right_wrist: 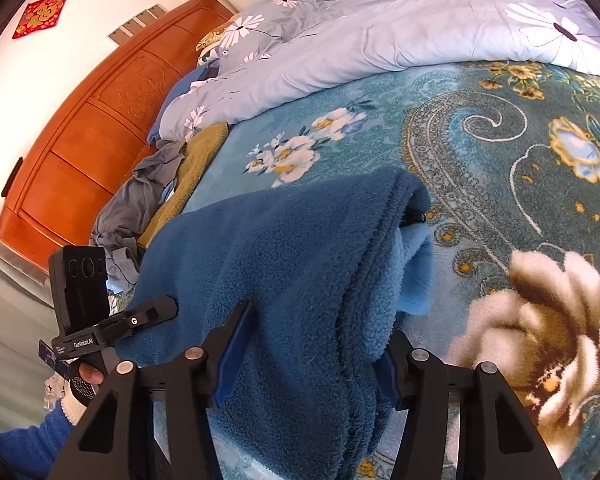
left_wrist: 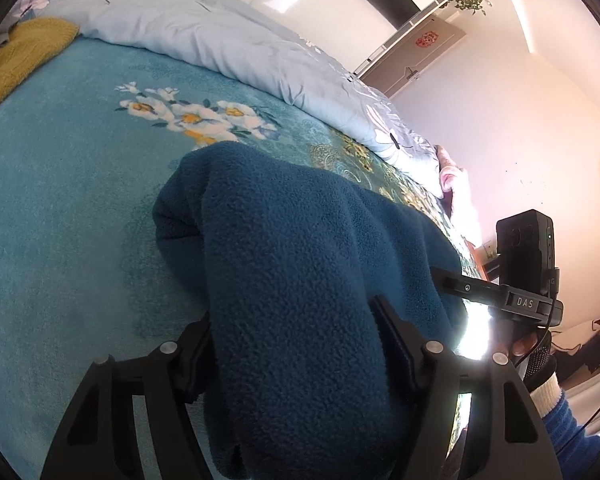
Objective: Fold clothes
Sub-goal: 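Carry the folded jacket with both tools toward the pink cloth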
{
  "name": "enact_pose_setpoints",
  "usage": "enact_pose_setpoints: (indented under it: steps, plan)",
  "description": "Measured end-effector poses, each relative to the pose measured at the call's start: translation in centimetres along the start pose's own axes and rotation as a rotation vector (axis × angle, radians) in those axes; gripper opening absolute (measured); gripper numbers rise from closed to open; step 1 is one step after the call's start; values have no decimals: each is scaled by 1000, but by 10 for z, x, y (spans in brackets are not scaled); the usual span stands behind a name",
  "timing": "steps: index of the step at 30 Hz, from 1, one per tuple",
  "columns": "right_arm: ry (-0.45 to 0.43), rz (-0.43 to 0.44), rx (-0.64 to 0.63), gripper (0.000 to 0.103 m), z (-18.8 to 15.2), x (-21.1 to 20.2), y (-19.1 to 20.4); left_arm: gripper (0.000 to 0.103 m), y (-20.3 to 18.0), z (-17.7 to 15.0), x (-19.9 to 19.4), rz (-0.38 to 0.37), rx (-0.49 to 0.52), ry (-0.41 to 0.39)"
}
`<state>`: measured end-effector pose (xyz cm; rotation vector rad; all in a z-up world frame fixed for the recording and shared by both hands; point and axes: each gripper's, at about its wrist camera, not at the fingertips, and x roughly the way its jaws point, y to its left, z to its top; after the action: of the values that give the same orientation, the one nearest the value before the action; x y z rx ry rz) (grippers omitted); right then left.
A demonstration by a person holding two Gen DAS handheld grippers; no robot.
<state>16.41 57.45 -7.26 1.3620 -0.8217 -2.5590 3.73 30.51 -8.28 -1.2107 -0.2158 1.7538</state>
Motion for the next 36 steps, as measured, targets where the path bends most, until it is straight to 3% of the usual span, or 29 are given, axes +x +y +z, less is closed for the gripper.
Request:
enact_pose_setpoints:
  steps: [8, 14, 20, 25, 27, 30, 36]
  plan:
    - [9, -46, -12, 62, -7, -2, -10, 72, 15, -1, 10, 33, -68, 13]
    - [10, -1, 69, 83, -15, 14, -29, 73, 21, -4, 14, 40, -55, 38]
    - [22, 78, 151, 96, -19, 30, -44, 74, 26, -4, 16, 23, -54, 44]
    - [27, 106, 140, 94, -16, 37, -37, 74, 28, -5, 17, 8, -56, 44]
    - [22, 126, 137, 82, -16, 38, -34, 74, 28, -5, 17, 4, -56, 42]
    - [16, 143, 138, 73, -16, 37, -31, 74, 27, -4, 16, 3, -50, 40]
    - [23, 155, 140, 65, -14, 34, -28, 73, 17, -3, 11, 8, -24, 24]
